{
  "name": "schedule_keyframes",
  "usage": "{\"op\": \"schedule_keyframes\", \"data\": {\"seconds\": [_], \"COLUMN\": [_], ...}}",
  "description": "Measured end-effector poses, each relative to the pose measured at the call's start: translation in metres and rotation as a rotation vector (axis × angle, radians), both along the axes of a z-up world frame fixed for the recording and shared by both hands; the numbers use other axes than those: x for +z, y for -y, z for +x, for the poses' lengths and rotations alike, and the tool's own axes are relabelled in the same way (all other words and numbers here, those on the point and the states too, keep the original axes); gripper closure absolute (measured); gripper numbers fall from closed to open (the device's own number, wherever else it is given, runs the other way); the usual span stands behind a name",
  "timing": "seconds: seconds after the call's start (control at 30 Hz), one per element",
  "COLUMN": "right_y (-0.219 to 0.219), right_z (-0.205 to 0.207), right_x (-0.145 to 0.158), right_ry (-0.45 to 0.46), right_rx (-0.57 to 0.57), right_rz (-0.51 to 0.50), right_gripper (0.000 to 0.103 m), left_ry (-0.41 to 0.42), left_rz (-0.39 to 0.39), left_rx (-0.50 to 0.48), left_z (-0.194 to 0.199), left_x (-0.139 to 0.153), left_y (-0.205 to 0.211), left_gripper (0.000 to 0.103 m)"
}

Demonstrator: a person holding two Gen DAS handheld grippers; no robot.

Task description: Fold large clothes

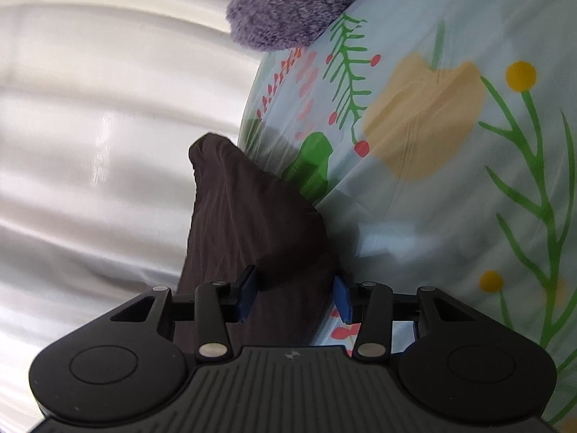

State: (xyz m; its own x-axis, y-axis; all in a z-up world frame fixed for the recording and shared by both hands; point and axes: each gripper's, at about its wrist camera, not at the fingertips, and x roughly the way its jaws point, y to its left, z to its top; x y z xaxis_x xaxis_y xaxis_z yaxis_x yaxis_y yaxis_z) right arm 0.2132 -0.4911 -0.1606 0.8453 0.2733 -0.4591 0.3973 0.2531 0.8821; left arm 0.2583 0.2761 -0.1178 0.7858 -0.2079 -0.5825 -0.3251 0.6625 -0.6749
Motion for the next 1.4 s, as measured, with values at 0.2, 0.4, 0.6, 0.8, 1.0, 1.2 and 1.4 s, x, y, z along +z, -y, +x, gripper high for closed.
{"op": "schedule_keyframes", "data": {"seconds": [0.2, 0.4, 0.6, 0.8, 1.0, 1.2, 1.4], "right_y": [0.000, -0.016, -0.024, -0.011, 0.011, -0.032, -0.168], "right_z": [-0.001, -0.002, -0.026, -0.090, -0.136, -0.103, 0.012], "right_x": [-0.003, 0.027, 0.063, 0.079, 0.079, 0.119, 0.105], "right_ry": [-0.021, 0.013, 0.074, 0.046, -0.088, 0.079, 0.290], "right_rx": [-0.028, 0.021, 0.045, 0.113, 0.115, 0.141, 0.578], "right_rz": [-0.005, -0.216, -0.359, -0.452, -0.507, -0.692, -0.560], "right_gripper": [0.072, 0.083, 0.085, 0.085, 0.067, 0.067, 0.087], "left_ry": [-0.003, 0.038, 0.126, 0.150, -0.016, -0.058, 0.208], "left_rz": [-0.093, -0.102, -0.051, -0.024, -0.006, 0.244, 0.314], "left_rx": [0.020, 0.009, -0.053, -0.127, -0.117, 0.068, -0.296], "left_z": [0.024, 0.017, 0.000, -0.057, -0.112, -0.106, -0.016], "left_x": [-0.016, -0.013, 0.020, 0.044, 0.036, 0.074, 0.099], "left_y": [-0.001, -0.008, 0.003, 0.016, 0.020, 0.028, 0.139], "left_gripper": [0.031, 0.059, 0.065, 0.065, 0.050, 0.038, 0.013]}}
